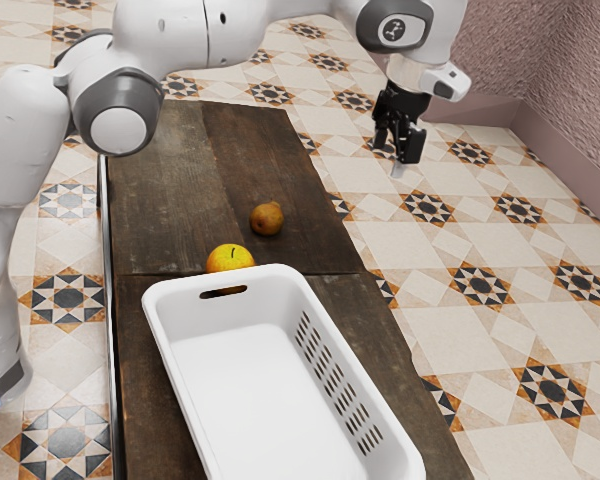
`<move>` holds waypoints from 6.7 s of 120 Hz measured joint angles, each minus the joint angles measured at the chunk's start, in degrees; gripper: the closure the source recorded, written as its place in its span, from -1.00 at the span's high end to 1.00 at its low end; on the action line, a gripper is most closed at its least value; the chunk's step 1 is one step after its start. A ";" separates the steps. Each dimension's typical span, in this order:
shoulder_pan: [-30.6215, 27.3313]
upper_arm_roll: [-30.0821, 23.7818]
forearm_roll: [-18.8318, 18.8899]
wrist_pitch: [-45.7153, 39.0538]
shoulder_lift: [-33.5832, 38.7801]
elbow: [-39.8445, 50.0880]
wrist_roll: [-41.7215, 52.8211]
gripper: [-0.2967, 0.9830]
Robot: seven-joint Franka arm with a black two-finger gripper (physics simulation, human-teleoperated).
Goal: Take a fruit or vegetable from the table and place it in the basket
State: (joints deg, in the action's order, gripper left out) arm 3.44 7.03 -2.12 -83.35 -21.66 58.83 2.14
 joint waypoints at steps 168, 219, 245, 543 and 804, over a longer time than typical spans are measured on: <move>-0.62 5.94 4.88 -8.57 18.14 33.09 -0.25 0.54; -0.02 11.47 -4.74 -13.24 14.74 32.21 -17.09 0.54; 0.48 10.99 -5.46 -13.38 11.05 31.96 -25.11 0.54; 2.68 10.69 3.79 -14.06 16.10 40.46 -54.12 0.02; 9.77 -41.17 4.69 4.23 20.84 32.50 -62.38 0.54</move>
State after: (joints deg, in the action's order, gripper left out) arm 13.21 -34.14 2.56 -79.12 -0.82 91.33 -60.24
